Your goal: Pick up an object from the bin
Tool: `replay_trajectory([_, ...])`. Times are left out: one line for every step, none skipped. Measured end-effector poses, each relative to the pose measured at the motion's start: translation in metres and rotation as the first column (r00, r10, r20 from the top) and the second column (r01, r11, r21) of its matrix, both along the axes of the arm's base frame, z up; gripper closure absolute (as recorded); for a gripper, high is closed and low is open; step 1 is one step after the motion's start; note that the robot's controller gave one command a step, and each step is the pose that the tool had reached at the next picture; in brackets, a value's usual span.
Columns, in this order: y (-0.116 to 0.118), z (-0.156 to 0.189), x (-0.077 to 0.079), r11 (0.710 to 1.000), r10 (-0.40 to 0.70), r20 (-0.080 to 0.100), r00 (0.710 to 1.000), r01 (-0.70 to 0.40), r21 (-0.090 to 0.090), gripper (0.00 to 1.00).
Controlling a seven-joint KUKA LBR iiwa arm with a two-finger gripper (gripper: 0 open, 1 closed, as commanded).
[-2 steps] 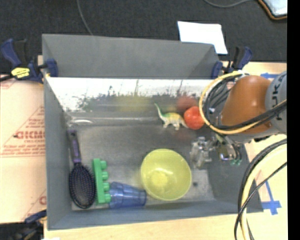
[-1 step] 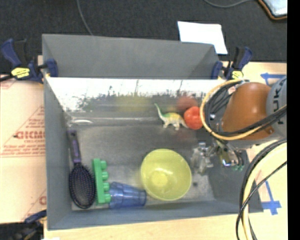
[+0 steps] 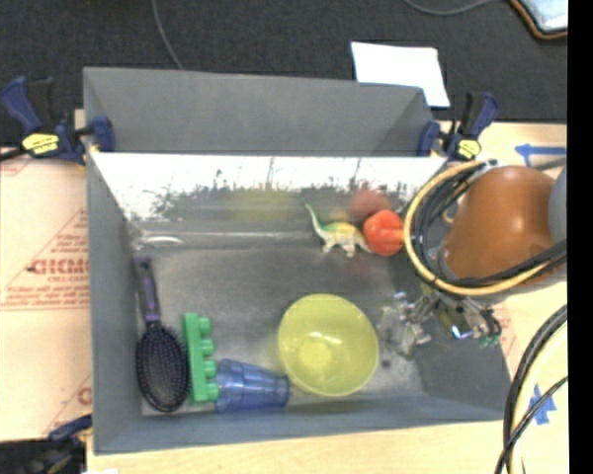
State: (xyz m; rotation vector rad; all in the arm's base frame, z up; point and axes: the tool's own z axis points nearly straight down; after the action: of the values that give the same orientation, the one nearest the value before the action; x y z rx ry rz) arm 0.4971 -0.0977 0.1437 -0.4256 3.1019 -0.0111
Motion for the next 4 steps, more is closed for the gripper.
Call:
replay_trajectory([0.017, -0.076, -0.002, 0.997, 0.071, 0.0, 0.997, -0.071, 0.001, 1.0])
replay_trajectory([0.048, -0.021, 0.09, 0.999, 0.04, 0.009, 0.999, -0.04, -0.003, 1.0])
replay_trajectory([0.066, -0.063, 0.029, 0.996, 0.093, -0.001, 0.996, -0.093, 0.0, 1.0])
replay_trajectory([0.056, -0.053, 0.05, 0.996, 0.085, 0.012, 0.996, -0.085, -0.003, 1.0])
